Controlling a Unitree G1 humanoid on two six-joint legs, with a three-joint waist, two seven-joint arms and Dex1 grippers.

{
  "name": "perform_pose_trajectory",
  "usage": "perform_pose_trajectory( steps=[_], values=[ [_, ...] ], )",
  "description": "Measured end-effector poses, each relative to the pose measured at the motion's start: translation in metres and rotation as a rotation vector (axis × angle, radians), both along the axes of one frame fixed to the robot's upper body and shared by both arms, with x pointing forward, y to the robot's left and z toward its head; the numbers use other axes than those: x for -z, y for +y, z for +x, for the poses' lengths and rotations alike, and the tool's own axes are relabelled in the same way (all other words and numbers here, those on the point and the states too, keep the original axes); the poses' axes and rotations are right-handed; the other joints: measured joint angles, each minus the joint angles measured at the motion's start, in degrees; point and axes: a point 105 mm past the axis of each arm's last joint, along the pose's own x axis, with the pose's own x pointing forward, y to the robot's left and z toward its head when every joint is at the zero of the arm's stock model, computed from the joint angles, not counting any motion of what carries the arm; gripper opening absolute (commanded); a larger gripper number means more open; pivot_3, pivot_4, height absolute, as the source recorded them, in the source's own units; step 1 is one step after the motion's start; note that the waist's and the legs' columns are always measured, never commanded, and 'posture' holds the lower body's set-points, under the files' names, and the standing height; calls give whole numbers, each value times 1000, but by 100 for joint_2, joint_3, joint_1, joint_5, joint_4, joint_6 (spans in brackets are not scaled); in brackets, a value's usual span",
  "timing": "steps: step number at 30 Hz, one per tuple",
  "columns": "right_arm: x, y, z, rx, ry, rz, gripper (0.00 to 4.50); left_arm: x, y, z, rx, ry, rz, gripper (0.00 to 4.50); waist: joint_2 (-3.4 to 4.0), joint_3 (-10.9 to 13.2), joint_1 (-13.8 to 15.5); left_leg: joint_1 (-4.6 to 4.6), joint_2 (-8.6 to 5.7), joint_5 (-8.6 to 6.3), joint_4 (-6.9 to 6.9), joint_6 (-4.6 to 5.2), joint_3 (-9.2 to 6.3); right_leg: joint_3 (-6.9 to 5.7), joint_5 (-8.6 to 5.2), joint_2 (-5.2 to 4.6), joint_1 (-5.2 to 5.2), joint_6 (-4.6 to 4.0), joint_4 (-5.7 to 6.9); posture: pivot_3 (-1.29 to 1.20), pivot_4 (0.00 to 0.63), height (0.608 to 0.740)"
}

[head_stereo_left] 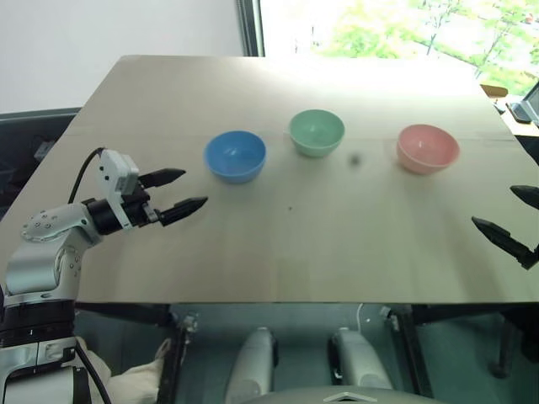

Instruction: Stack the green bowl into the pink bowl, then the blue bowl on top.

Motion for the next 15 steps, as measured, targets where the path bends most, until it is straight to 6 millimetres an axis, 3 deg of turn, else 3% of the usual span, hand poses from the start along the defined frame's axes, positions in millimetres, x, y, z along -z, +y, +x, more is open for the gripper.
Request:
perform_pose_trajectory(
  steps=[10, 15],
  values=[
    [-1, 13, 18, -9, -18, -41, 4384, -5, -12, 6, 37, -23, -29, 4500, 0, 0, -7, -2, -1, 0, 1, 0, 1, 1, 0, -1, 0, 0, -2, 0, 150, 740],
    [8, 15, 58, 45, 3, -118, 4384, -9, -44, 7, 141, -43, -103, 4500, 0, 1, -28, 1, -2, 0, 6, 0, 4, 3, 1, -1, 2, 1, -1, 0, 150, 740]
  ],
)
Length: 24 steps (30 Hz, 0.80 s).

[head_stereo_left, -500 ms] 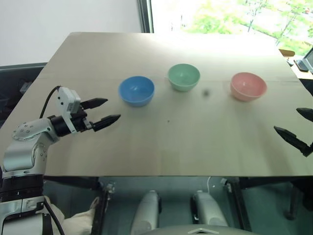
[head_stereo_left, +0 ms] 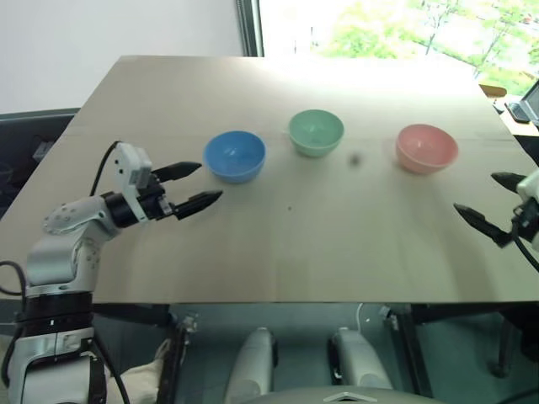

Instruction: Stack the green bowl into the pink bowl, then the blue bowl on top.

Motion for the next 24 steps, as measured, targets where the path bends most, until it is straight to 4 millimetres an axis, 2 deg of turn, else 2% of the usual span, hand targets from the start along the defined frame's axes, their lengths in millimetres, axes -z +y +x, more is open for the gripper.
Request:
perform_pose_trajectory(
  steps=[1, 5, 9, 12, 13, 15, 16, 18, 19, 20, 21, 24],
  values=[
    [2, 2, 5, -2, 3, -6, 4384, -1, -7, 0, 24, -6, -9, 4500, 0, 0, 2, 0, 1, 0, 1, 0, 1, 0, 0, 0, -1, 0, 1, 0, 150, 740],
    [19, 26, 50, -47, 18, -57, 4384, -4, -32, -2, 122, -3, -62, 4500, 1, 1, -24, -2, 7, 0, -1, 0, 1, 1, 0, 8, -7, -1, 3, 0, 150, 740],
    [39, 38, 89, -71, 44, -159, 4384, -9, -39, -2, 165, -13, -65, 4500, 8, 6, -17, -18, 3, 1, -3, -1, 11, 12, 1, 5, -34, -2, 11, 0, 150, 740],
    [36, 40, 113, -74, 28, -207, 4384, -11, -40, -3, 177, -17, -58, 4500, 9, 8, -1, -21, -1, 1, -5, -1, 11, 12, 1, 1, -36, -2, 8, 0, 150, 740],
    [32, 38, 122, -71, 16, -224, 3888, -10, -39, -3, 176, -16, -56, 4500, 9, 9, 6, -21, -1, 1, -6, -1, 10, 10, 1, 0, -36, -2, 5, 0, 150, 740],
    [29, 37, 126, -67, 9, -236, 3594, -10, -39, -4, 175, -17, -55, 4500, 9, 9, 14, -22, -2, 1, -8, -1, 7, 8, 1, -1, -36, -2, 3, 0, 150, 740],
    [29, 35, 131, -65, 13, -248, 2986, -9, -39, -6, 172, -16, -51, 4500, 10, 9, -6, -22, -2, 1, -11, -1, 11, 12, 1, -2, -36, -2, 2, 0, 150, 740],
    [33, 32, 134, -64, 24, -258, 2513, -7, -38, -9, 167, -17, -48, 4500, 10, 9, -11, -21, -2, 1, -11, -1, 12, 12, 1, -2, -36, -2, 2, 0, 150, 740],
    [34, 31, 134, -62, 27, -260, 2138, -6, -38, -10, 165, -15, -48, 4500, 10, 10, -13, -21, -2, 1, -11, -1, 11, 12, 1, -2, -36, -2, 3, 0, 150, 740],
    [36, 32, 135, -71, 33, -259, 1540, -5, -35, -11, 148, -16, -48, 4500, 10, 10, -17, -21, -1, 1, -11, -1, 10, 11, 1, -1, -37, -2, 3, 0, 150, 740],
    [37, 32, 135, -76, 34, -260, 1448, -4, -35, -12, 145, -15, -47, 4500, 11, 10, -22, -19, -1, 1, -12, -1, 12, 14, 1, -1, -37, -2, 5, 0, 150, 740],
    [40, 35, 134, -111, 45, -262, 510, -2, -35, -16, 143, -13, -43, 4500, 11, 10, -20, -17, -1, 1, -11, -1, 13, 14, 1, -1, -37, -2, 7, 0, 150, 740]
  ],
)
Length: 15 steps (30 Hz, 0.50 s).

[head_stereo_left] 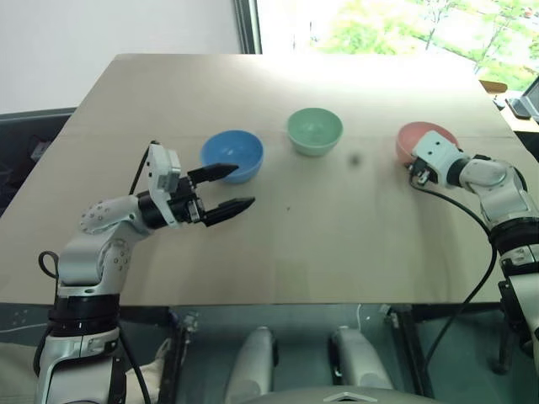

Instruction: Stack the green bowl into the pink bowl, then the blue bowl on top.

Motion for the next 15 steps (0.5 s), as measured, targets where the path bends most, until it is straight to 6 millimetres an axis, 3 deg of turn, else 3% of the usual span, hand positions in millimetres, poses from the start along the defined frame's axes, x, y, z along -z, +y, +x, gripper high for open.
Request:
perform_pose_trajectory(
  steps=[2, 6, 9, 12, 15],
  values=[
    [1, 4, -1, -26, 11, 0, 26, 1, 0, -1, -2, -1, 3, 4500, 0, 0, 1, 0, 0, 0, 1, 0, 0, 0, 0, 0, 0, 0, 1, 0, 150, 740],
    [0, 14, -4, -80, 22, 5, 26, 0, 0, 0, -8, -8, 4, 4500, 4, 2, 1, -1, 0, 0, 2, 0, 0, 0, 0, 0, -1, 0, 4, 0, 150, 740],
    [-15, 37, -13, -192, -10, 20, 26, -3, -1, 3, -10, -29, 8, 4500, 5, 3, 4, -1, 1, 0, 2, 0, -3, -2, 0, 1, -1, 0, 6, 0, 150, 740],
    [-22, 72, -40, -326, -6, 84, 26, -1, 1, 6, -32, -25, 12, 4500, 6, 3, 11, -2, 3, 0, 3, 0, -8, -6, 0, 2, -1, 0, 8, 0, 150, 740],
    [-15, 113, -77, -461, 43, 110, 26, 4, 7, 10, -68, -18, 25, 4500, 6, 3, 20, -3, 2, 0, 5, 0, -10, -7, 0, 2, -1, 0, 11, 0, 150, 740]
  ],
)
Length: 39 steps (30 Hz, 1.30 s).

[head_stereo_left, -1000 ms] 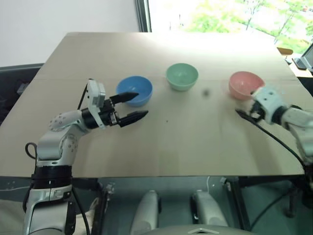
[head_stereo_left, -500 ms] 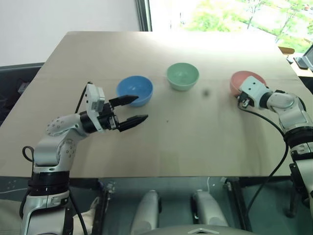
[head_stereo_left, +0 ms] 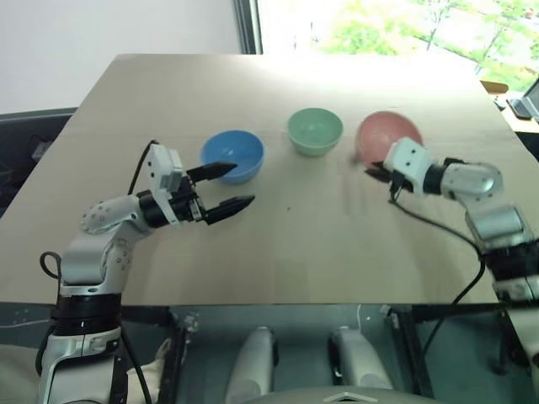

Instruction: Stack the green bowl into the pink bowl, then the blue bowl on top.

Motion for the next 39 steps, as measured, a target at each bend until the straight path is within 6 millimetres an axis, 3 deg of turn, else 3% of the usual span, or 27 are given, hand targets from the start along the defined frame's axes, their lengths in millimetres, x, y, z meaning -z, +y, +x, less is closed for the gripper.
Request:
perform_pose_trajectory(
  steps=[3, 5, 9, 13, 14, 20, 25, 28, 31, 39],
  values=[
    [13, 36, -33, -109, 36, -10, 26, 8, 7, 5, -43, 7, 21, 4500, -1, 0, -2, 3, -1, 0, 7, 0, -1, -1, 0, 0, 1, 0, 10, 0, 150, 740],
    [22, 50, -44, -136, 61, -21, 26, 11, 9, 6, -55, 8, 34, 4500, -1, 0, -1, 3, -4, 0, 12, 0, -1, -1, 0, 0, 2, 0, 14, 0, 150, 740],
    [31, 54, -44, -106, 71, -52, 26, 14, 11, 8, -76, -3, 48, 4500, -2, -1, 23, 3, -6, 0, 15, 0, -5, -5, 0, -2, 4, 0, 16, 0, 150, 740],
    [35, 56, -44, -93, 84, -59, 1454, 16, 7, 14, -88, 6, 45, 4500, -2, -1, 14, 2, -5, 0, 14, 0, -8, -8, 0, -1, 3, 0, 17, 0, 150, 740],
    [36, 55, -44, -91, 87, -62, 1564, 15, 5, 15, -85, 4, 42, 4500, -4, -2, 15, 2, -6, 0, 14, 0, -8, -8, 0, -1, 4, 0, 16, 0, 150, 740],
    [35, 51, -57, -105, 179, -16, 4375, -9, -8, 26, -107, -50, 28, 4500, -5, -2, 10, 1, -6, 0, 15, 0, -9, -8, 0, -1, 4, 0, 15, 0, 150, 740],
    [-12, 43, -62, -62, 97, 194, 4467, -20, -22, 42, -178, -147, 188, 4500, -8, 0, 19, 0, -6, 0, 14, 0, -15, -12, 0, 2, 5, 1, 18, 0, 150, 740],
    [-46, 35, -76, -62, 12, 311, 4467, -49, -26, 68, -271, -294, 412, 4500, -14, 0, 81, -7, -11, 0, 16, 0, -29, -27, 0, 2, 11, 1, 10, 0, 150, 740],
    [-58, 24, -79, -26, -29, 335, 4467, -71, -31, 88, -292, -386, 584, 4500, -12, -1, 86, 1, -16, 0, 14, 0, -17, -18, -1, -2, 17, 2, 4, 0, 150, 740],
    [-61, -15, -69, 188, -120, 308, 4467, -37, -121, 123, -21, -568, 956, 4500, -17, 2, 152, -21, -17, 0, 14, 0, -22, -23, -1, -1, 3, 2, -6, 0, 150, 740]
  ],
)
